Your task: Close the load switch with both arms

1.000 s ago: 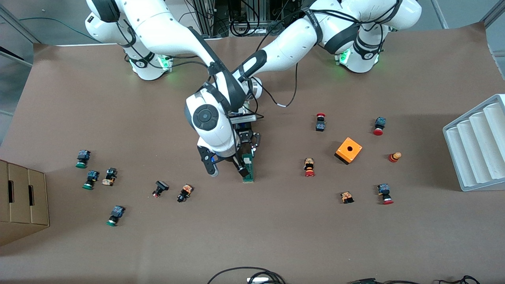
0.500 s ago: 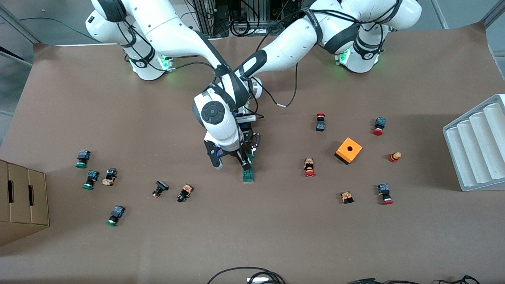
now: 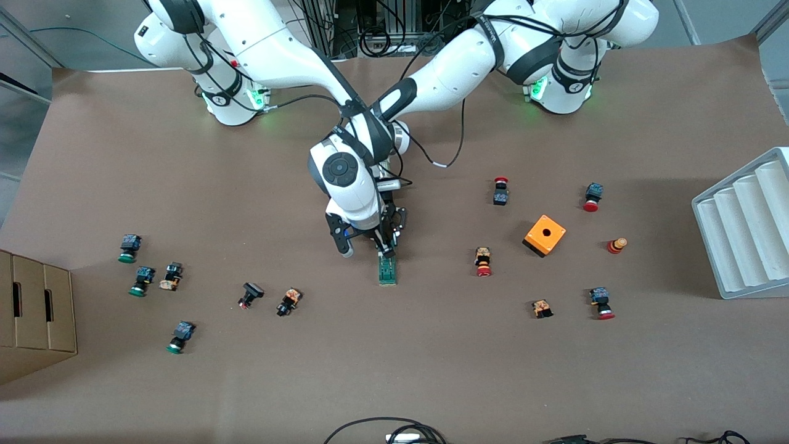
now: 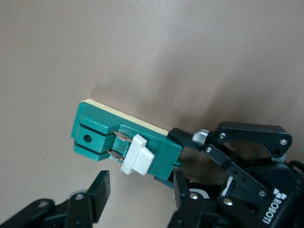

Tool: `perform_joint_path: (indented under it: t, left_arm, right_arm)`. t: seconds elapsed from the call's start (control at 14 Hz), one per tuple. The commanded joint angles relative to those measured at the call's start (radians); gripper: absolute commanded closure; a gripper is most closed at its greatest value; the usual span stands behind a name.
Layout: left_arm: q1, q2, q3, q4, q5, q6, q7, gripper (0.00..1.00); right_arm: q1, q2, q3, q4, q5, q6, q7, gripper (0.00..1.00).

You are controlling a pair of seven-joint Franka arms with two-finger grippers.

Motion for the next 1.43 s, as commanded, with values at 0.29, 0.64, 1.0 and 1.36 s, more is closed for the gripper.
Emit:
perform_joint_path:
  t: [0.29,0.64,1.0,1.36]
  left_arm:
    - [0.004,0.019,-0.008,0.026,0.016,-0.005,0.018,0.49]
    - [0.004,0.02,-0.008,0.024,0.016,-0.007,0.019,0.49]
    - [0.005,0.02,-0.008,0.024,0.016,-0.005,0.021,0.49]
    - [0.004,0.019,-0.008,0.024,0.016,-0.007,0.022,0.49]
  right_arm:
    - [0.015,0.019,-0.005,-0.03,0.026,0.079,0.003,0.47]
    - [0.015,0.031,-0.005,-0.026,0.029,0.099,0.004,0.49]
    - [0.015,0.034,-0.005,-0.021,0.027,0.099,-0.002,0.59]
    - [0.013,0.04,-0.005,-0.018,0.024,0.103,-0.014,0.61]
